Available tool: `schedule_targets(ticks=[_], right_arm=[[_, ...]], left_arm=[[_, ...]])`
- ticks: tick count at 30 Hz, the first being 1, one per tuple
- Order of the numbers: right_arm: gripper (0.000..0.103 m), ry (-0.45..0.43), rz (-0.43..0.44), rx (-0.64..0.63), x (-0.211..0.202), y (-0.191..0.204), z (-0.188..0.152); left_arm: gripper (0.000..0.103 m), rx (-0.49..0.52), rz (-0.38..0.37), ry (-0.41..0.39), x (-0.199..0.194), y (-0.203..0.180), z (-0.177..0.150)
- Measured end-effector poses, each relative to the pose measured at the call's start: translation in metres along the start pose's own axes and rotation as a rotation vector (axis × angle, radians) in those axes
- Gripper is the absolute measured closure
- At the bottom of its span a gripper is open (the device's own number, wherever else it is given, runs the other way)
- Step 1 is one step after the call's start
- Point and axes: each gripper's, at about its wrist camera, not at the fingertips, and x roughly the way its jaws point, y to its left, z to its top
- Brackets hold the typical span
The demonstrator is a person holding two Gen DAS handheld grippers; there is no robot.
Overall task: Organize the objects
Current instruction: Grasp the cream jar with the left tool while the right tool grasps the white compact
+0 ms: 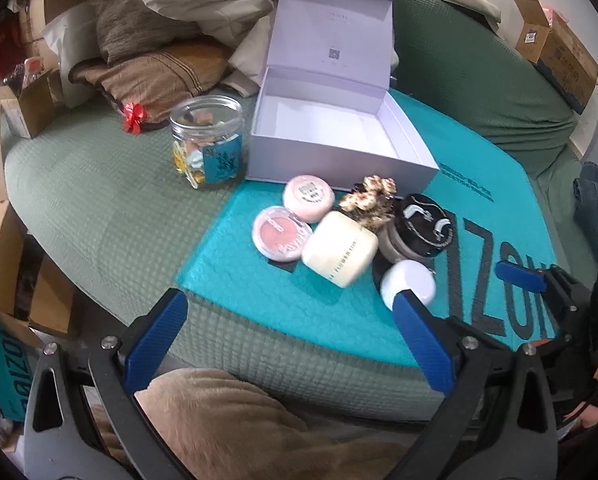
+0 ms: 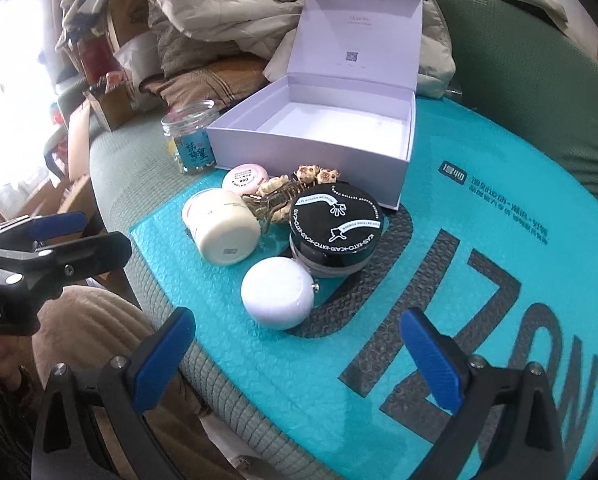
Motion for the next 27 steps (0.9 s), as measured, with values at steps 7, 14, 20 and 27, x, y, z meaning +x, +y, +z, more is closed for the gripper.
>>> schedule_targets(ticks=[7, 14, 20, 27], right_arm=[[0.008, 0.08, 0.028, 0.031, 0.032, -0.013, 0.0], [0.009, 0.127, 0.041, 0.001, 0.046, -0.009, 0.008], [0.018, 0.162, 0.069, 0.01, 0.058, -0.008, 0.016], [0.031, 0.173, 0.136, 0.029, 0.065, -0.011, 0.017]], left_arm=[[0.001, 0.029, -0.006, -0.003, 0.012, -0.01, 0.004], [0.004, 0.029, -0.044, 0.046, 0.043, -0.002, 0.014], [0.012, 0.054, -0.108, 0.089, 0.065, -0.002, 0.024], [0.024, 0.092, -0.163, 0.134, 0.084, -0.009, 0.029]])
